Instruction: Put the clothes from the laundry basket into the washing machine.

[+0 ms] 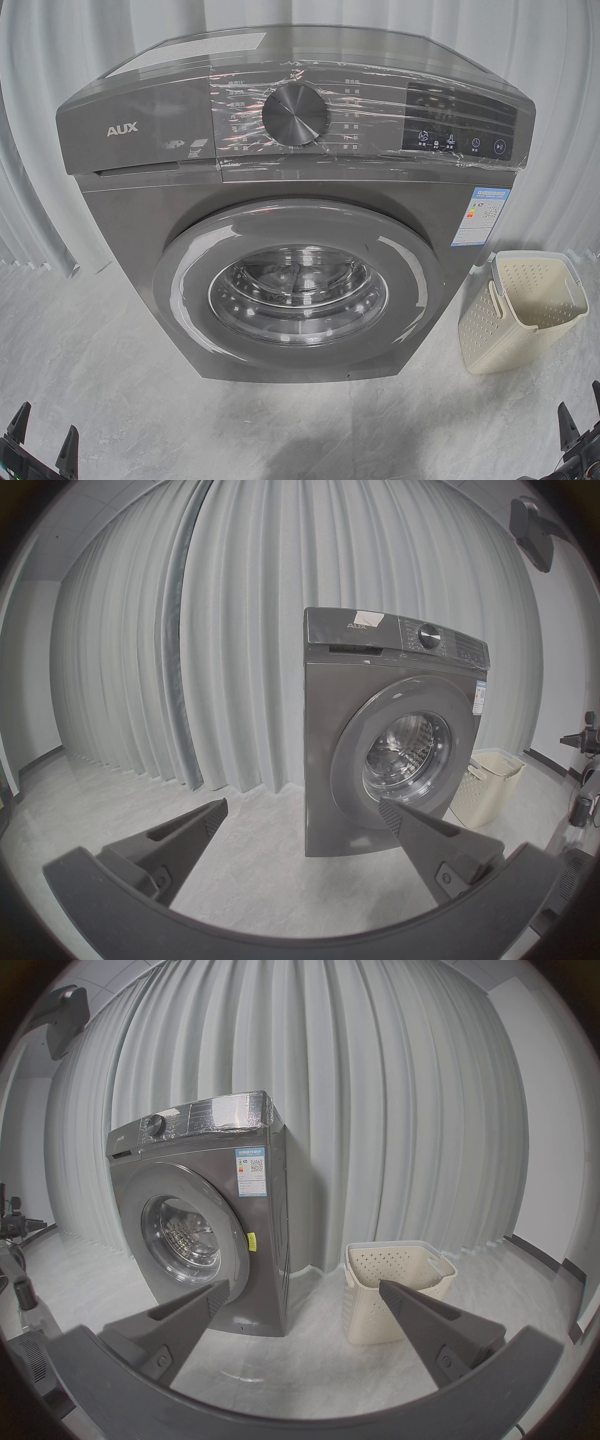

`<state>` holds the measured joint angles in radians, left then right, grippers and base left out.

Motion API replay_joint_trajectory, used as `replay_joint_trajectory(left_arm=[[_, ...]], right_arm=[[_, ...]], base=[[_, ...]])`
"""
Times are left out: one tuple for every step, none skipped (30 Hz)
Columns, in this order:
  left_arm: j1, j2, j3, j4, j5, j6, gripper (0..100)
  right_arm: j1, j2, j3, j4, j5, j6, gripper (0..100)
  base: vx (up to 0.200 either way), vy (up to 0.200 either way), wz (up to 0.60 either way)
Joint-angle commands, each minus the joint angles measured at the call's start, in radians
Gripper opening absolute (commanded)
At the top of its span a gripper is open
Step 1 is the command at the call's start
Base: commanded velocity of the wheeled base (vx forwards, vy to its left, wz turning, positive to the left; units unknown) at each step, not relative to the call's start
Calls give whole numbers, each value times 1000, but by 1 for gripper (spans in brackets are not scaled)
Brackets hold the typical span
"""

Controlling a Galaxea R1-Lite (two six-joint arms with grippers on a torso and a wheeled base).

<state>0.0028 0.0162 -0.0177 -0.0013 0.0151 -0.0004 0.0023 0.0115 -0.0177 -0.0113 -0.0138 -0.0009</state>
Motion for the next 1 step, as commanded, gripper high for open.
replay_joint_trajectory(left_arm=[[0, -16, 16, 0, 0, -1, 100]], right_arm=[[1, -11, 18, 1, 0, -1, 100]], base=[[0, 0, 0]])
